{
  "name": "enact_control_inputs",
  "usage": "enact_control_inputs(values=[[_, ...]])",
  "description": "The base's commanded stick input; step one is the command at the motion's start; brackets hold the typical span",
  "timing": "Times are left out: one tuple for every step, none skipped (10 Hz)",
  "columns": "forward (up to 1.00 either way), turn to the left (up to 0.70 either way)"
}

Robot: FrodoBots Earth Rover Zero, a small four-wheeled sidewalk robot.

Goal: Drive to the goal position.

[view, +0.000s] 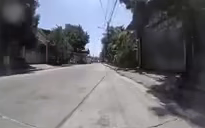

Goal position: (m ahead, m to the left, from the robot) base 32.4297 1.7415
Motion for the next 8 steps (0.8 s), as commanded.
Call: enact_control_inputs(values=[[1.00,0.00],[1.00,0.00],[1.00,0.00],[1.00,0.00],[1.00,0.00],[1.00,0.00],[1.00,0.00],[1.00,0.00]])
